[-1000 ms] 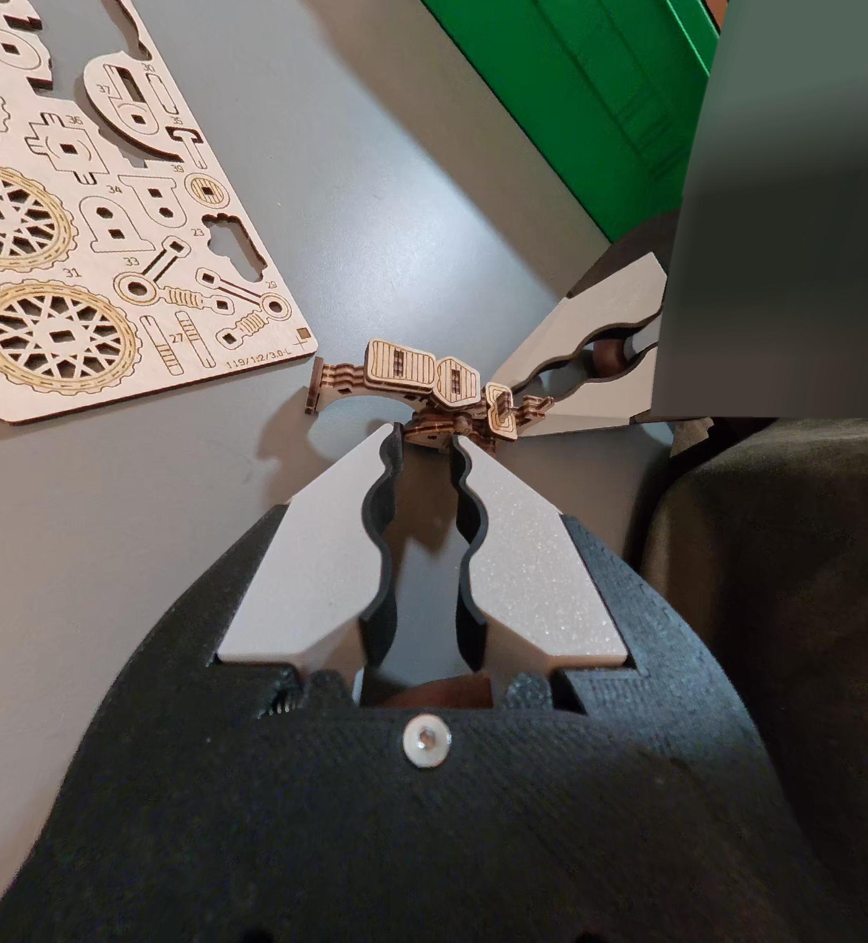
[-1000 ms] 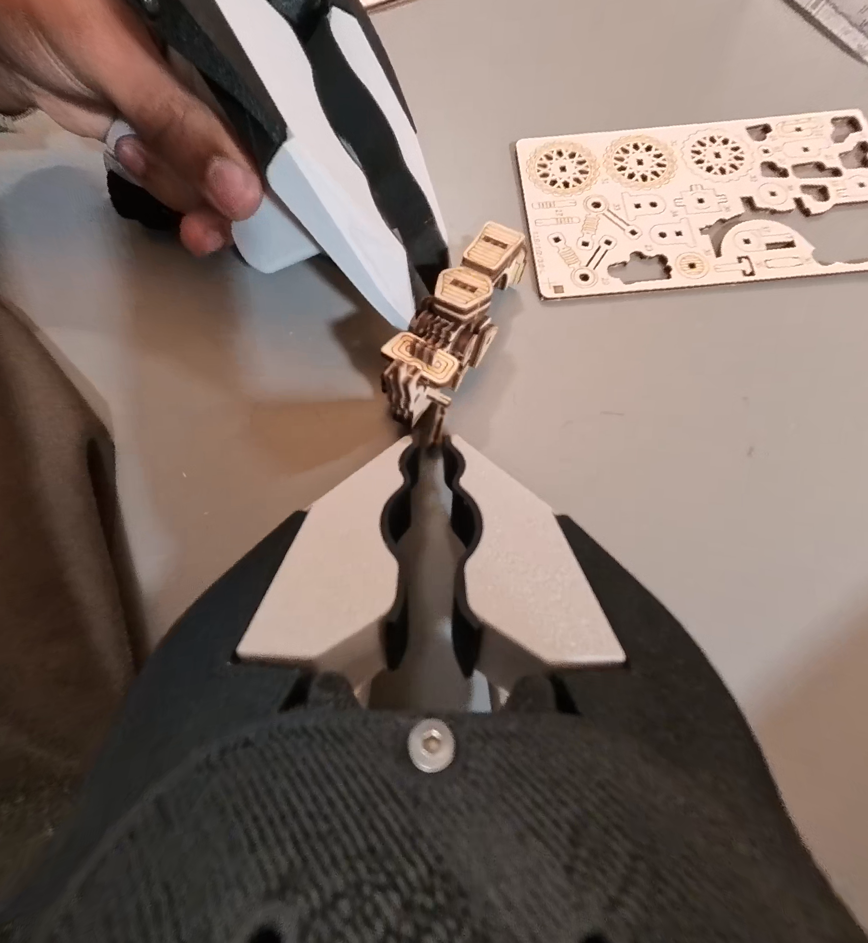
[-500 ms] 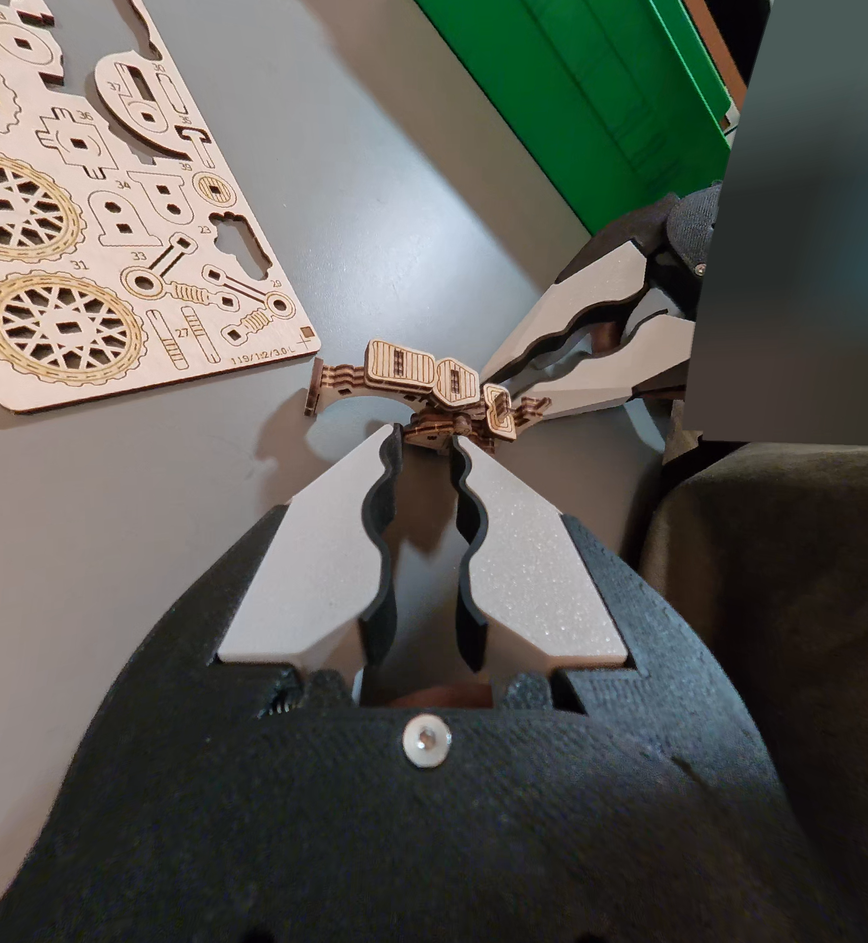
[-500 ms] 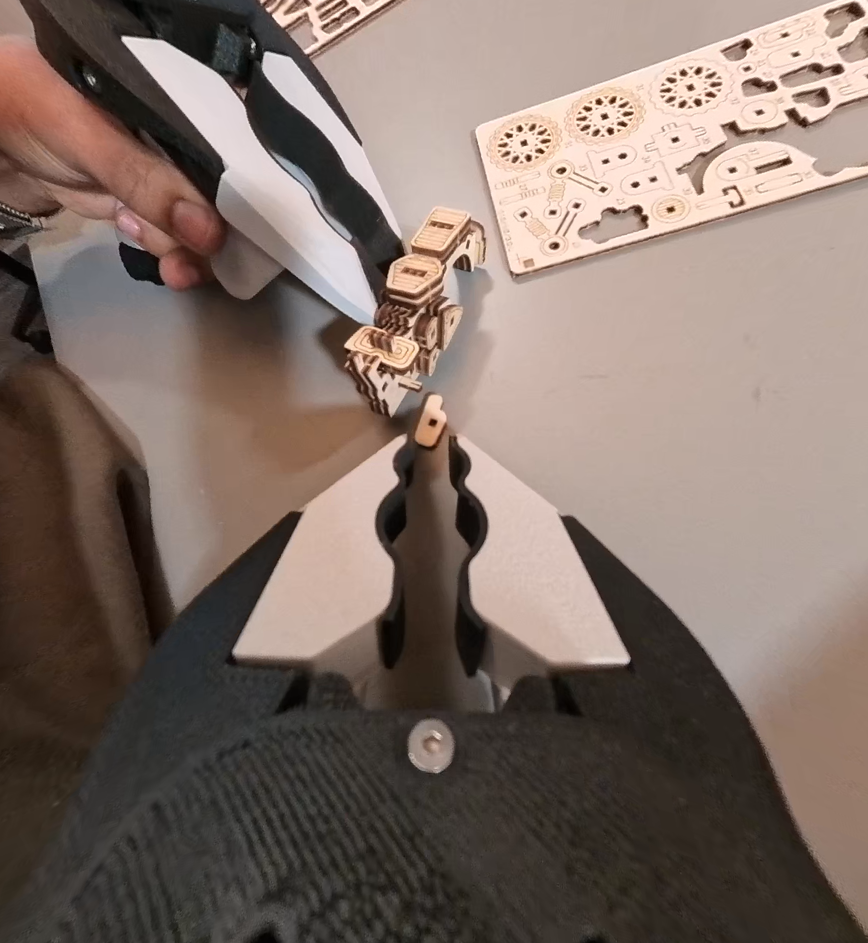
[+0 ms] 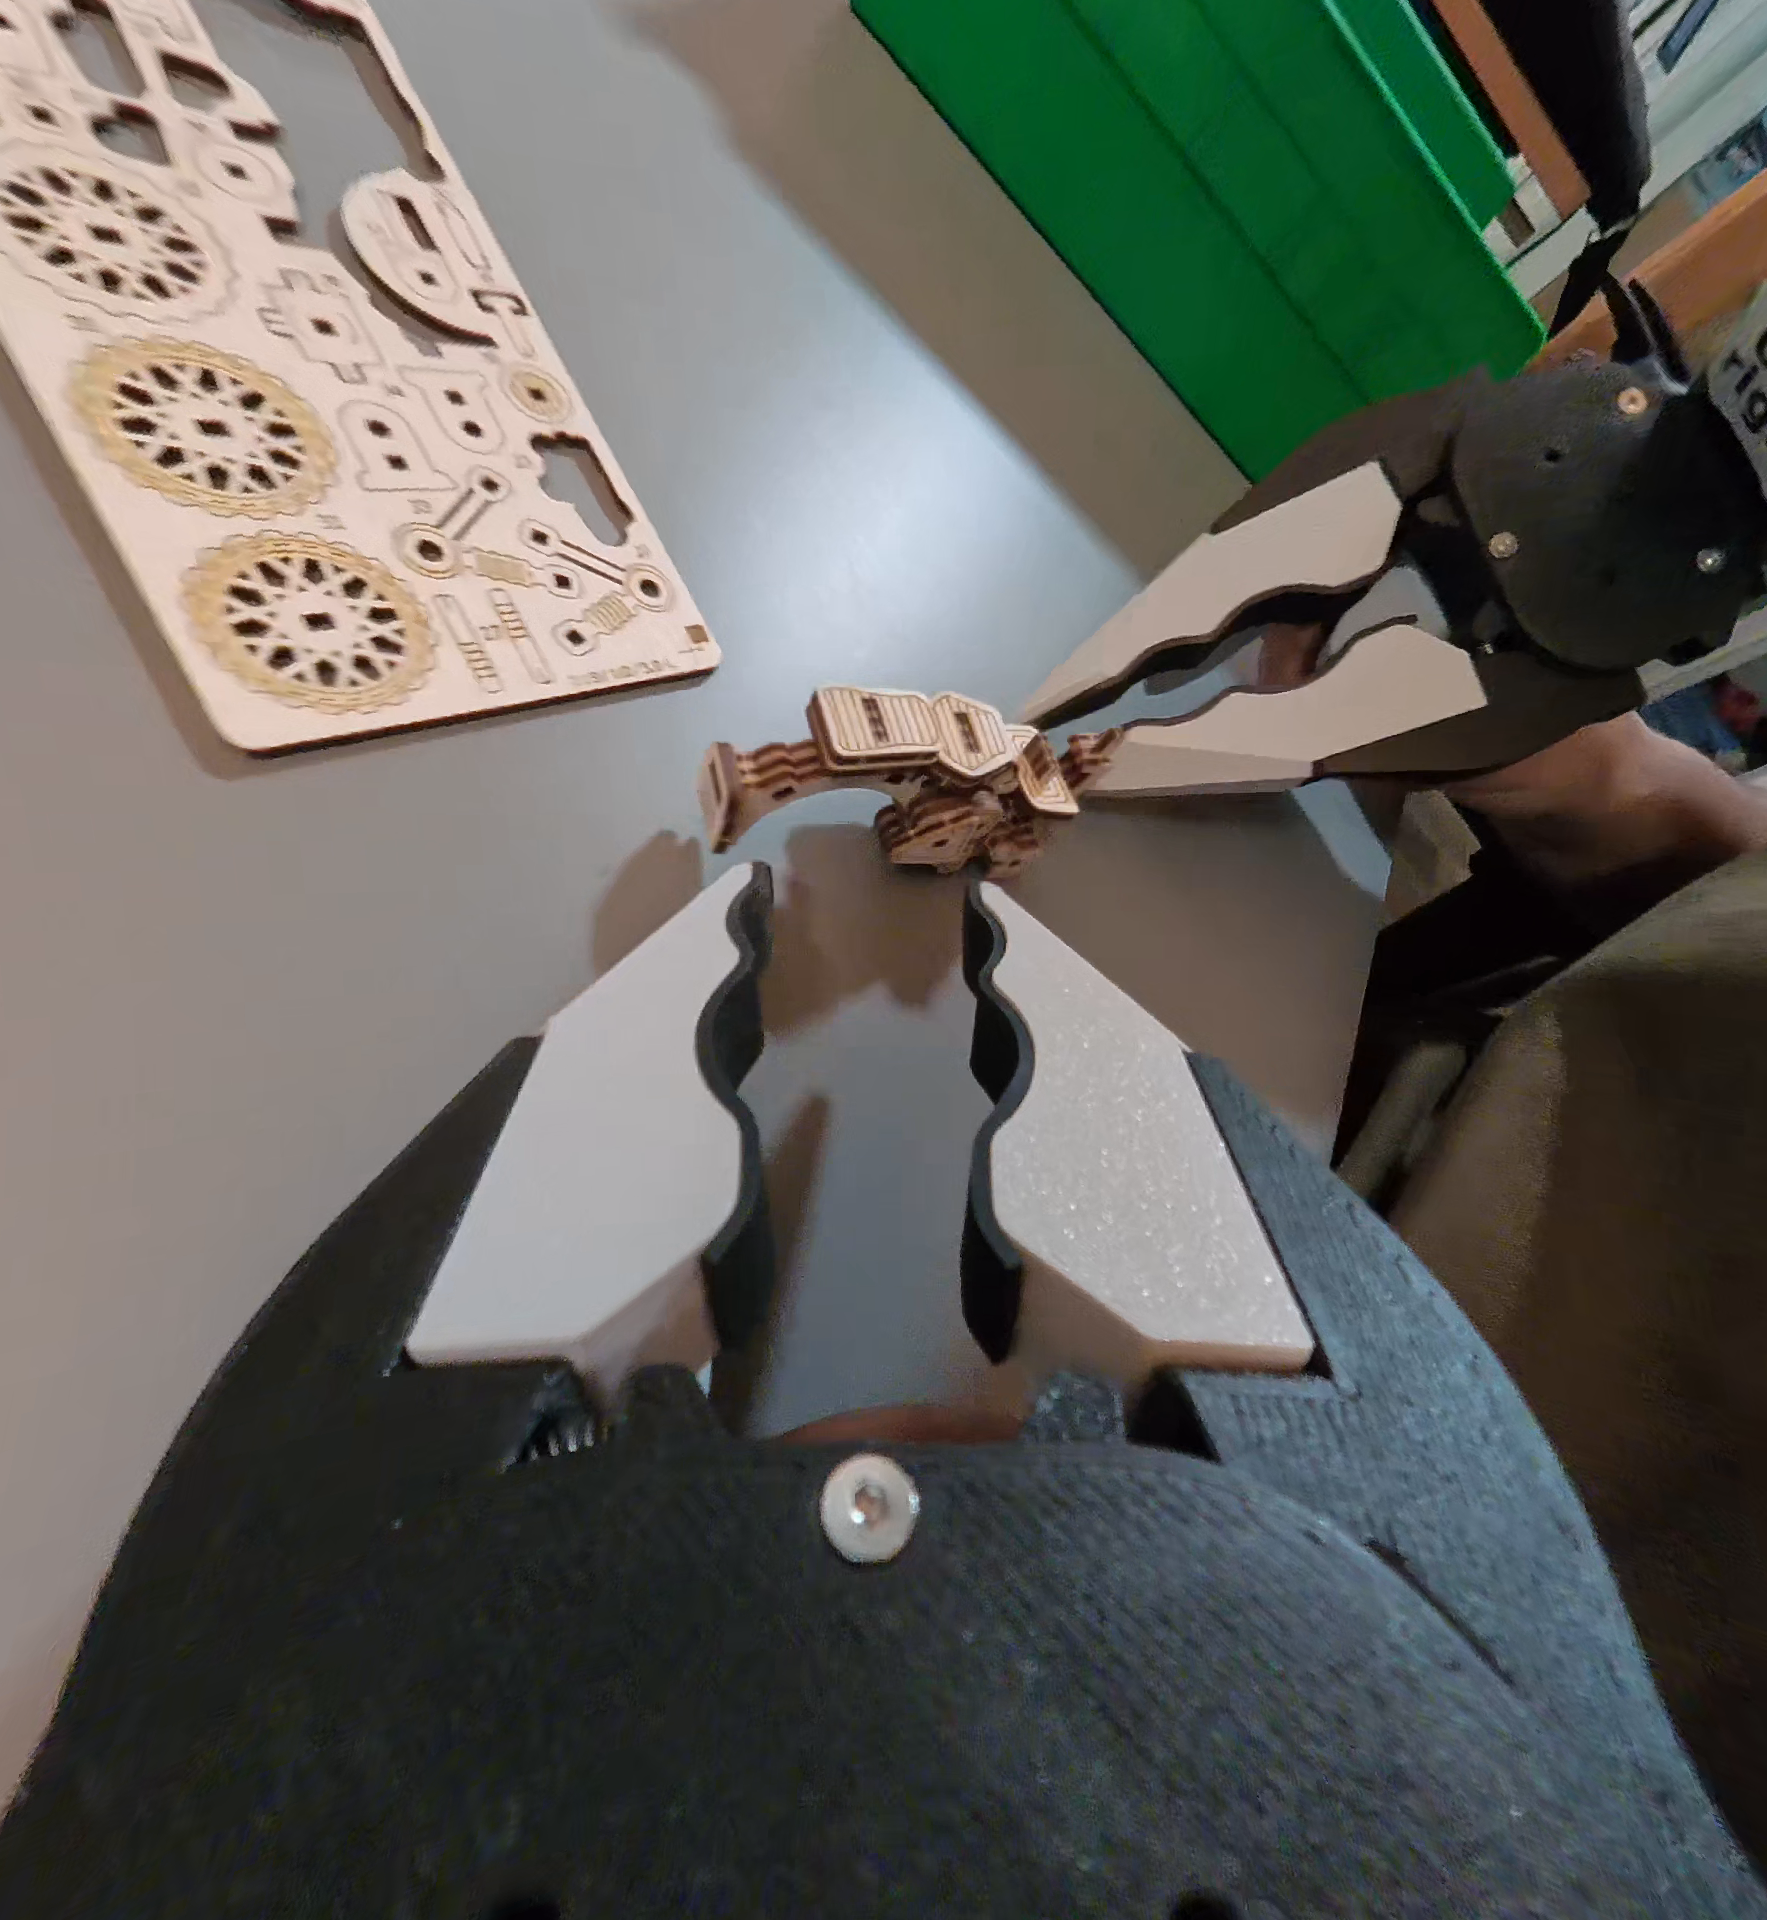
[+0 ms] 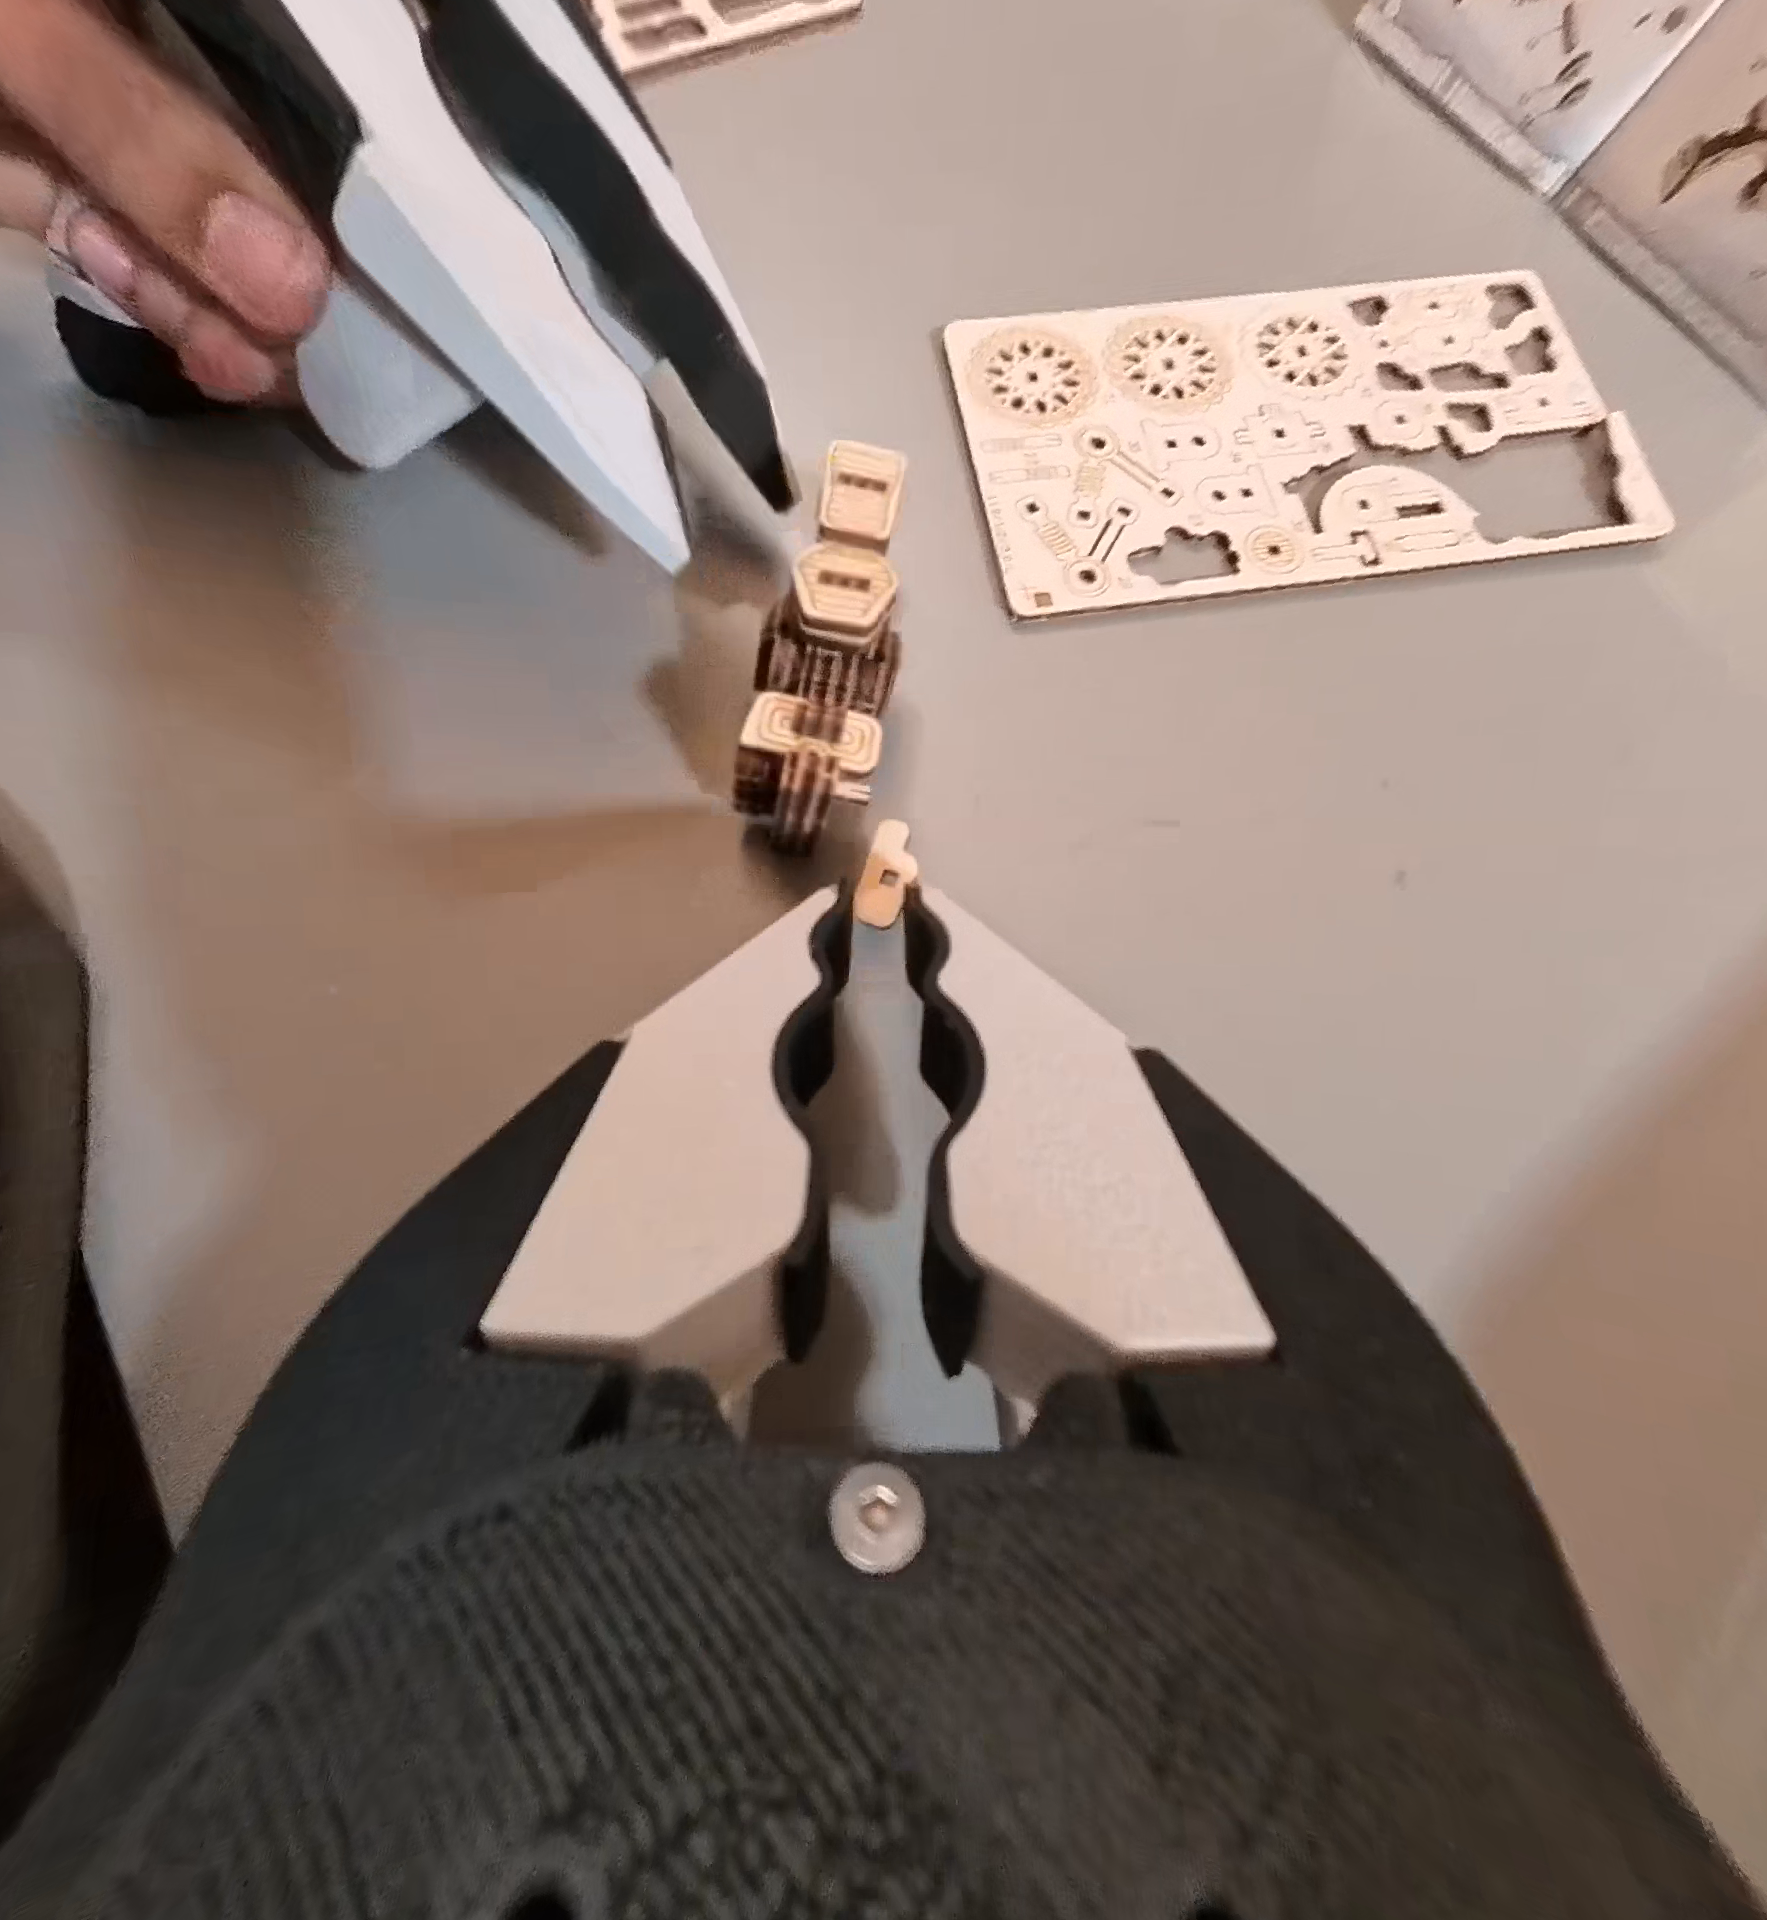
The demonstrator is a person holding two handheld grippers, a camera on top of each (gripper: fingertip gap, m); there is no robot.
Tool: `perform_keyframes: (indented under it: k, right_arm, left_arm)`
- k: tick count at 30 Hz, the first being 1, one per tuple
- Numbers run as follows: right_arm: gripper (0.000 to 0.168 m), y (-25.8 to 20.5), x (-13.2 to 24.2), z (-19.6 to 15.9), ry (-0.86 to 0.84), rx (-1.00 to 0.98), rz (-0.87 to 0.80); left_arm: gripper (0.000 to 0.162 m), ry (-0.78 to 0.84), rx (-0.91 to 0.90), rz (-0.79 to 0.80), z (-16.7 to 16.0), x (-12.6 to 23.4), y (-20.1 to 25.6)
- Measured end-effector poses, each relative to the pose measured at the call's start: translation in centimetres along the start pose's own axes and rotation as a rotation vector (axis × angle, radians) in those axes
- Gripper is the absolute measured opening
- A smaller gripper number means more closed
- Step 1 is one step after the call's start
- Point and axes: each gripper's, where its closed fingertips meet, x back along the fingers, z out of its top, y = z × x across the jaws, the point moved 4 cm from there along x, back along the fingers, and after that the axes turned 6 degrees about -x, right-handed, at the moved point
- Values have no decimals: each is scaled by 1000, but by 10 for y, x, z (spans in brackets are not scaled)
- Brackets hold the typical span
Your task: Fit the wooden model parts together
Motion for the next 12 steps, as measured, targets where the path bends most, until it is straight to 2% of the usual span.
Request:
perform_keyframes:
  k: [3, 5, 9, 12]
  right_arm:
    - [8, 1, 12, 7, 59, 31, -45]
    - [8, -1, 21, 15, 122, 69, -64]
    - [8, -17, 42, 37, 299, 160, -58]
    - [8, -28, 55, 48, 400, 232, -64]
  left_arm:
    - [36, 89, 32, -2, 8, 17, -6]
    - [35, 204, 60, -37, 20, 30, -4]
    - [29, 440, 149, -275, 50, 46, 31]
    - [29, 391, 208, -329, 47, 29, 47]
